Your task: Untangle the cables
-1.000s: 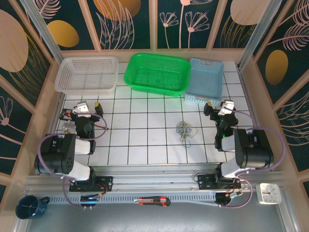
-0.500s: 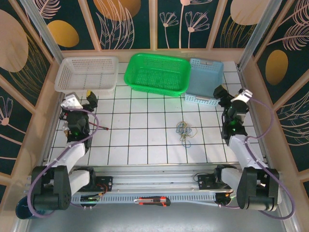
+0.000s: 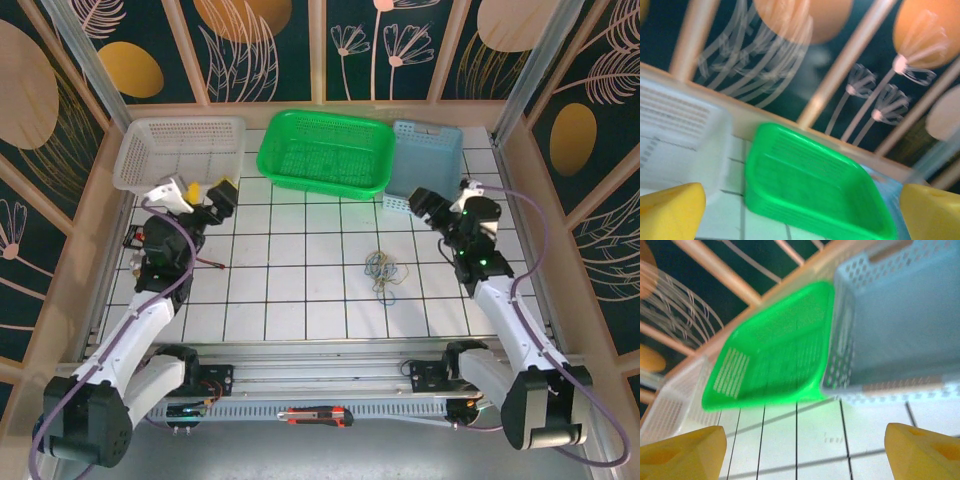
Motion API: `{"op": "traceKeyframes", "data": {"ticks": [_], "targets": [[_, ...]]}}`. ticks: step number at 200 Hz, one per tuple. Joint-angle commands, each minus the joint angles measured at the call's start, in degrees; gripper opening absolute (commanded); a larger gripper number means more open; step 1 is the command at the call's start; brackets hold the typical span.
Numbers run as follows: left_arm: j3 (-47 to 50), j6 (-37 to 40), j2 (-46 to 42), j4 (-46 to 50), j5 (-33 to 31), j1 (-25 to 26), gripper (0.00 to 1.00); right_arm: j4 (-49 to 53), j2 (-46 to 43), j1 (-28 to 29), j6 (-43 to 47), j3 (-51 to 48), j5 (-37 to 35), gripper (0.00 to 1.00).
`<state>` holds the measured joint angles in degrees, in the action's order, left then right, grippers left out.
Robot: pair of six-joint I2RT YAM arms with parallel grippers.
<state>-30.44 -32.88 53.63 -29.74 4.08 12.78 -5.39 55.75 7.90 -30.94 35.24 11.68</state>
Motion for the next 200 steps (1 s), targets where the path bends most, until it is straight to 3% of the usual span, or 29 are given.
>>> {"op": "traceKeyframes", "data": {"ticks": [1, 36, 83, 130, 200], "targets": [[3.42, -4.31, -1.67, 3.25, -0.14, 5.29, 0.99, 3.88, 0.09, 3.55, -2.14, -3.76, -1.31, 0.83], [12.04, -9.21, -1.06, -2.17, -3.91, 11.72, 0.99, -1.37, 7.93, 6.05, -2.54, -2.77, -0.04, 0.82], [11.55, -7.55, 0.74, -0.87, -5.13, 12.20, 0.99, -2.44, 26.56, 7.39, 0.20, 16.02, 2.67, 0.80], [11.67, -9.70, -0.52, 0.37, -7.90, 12.18, 0.99, 2.39, 49.63, 12.27, 0.62, 44.45, 6.56, 0.76], [12.22, -11.67, -2.64, 0.68, -9.60, 12.26, 0.99, 20.22, 92.01, 17.36, 0.46, 102.81, 19.51, 0.62]]}}
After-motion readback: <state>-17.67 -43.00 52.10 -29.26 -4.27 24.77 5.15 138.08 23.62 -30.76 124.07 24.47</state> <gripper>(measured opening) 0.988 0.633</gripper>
